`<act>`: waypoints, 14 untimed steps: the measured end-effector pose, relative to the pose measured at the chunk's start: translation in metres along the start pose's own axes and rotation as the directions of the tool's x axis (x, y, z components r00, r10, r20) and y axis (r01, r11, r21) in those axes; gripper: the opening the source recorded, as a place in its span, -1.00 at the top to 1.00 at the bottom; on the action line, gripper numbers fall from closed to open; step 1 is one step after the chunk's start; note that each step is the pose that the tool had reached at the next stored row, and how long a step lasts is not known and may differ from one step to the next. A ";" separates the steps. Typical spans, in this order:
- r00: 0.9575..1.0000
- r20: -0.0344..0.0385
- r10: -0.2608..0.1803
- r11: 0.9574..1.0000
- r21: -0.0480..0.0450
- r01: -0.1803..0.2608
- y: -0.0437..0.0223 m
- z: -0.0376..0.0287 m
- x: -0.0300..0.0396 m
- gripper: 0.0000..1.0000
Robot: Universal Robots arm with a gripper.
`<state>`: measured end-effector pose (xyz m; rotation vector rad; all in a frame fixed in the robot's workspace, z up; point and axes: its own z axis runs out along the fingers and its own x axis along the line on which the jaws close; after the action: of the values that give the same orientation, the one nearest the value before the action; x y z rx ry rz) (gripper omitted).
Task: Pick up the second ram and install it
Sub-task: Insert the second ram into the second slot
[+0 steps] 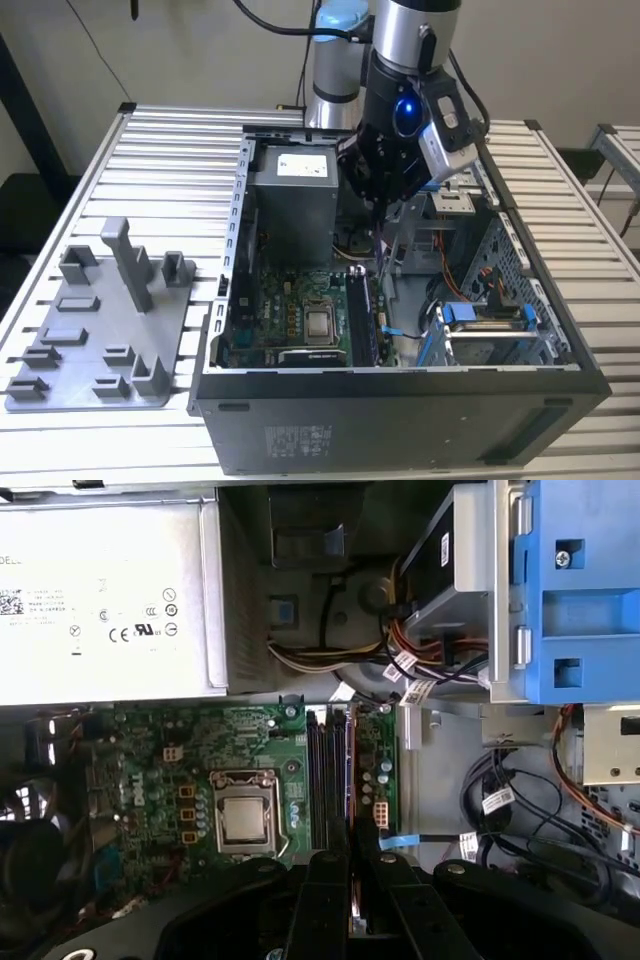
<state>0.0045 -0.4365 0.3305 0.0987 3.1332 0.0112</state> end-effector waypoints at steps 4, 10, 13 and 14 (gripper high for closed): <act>1.000 0.000 0.000 1.000 0.000 0.000 -0.0001 0.0064 0.0003 0.72; 0.999 0.000 -0.037 0.999 -0.004 0.037 -0.0030 0.0139 0.0015 0.72; 0.999 0.000 -0.047 0.999 -0.005 0.047 -0.0050 0.0178 0.0034 0.72; 0.999 0.000 -0.048 0.999 -0.005 0.048 -0.0055 0.0195 0.0042 0.72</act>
<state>0.0001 -0.4415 0.3108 0.0231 3.1348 0.0191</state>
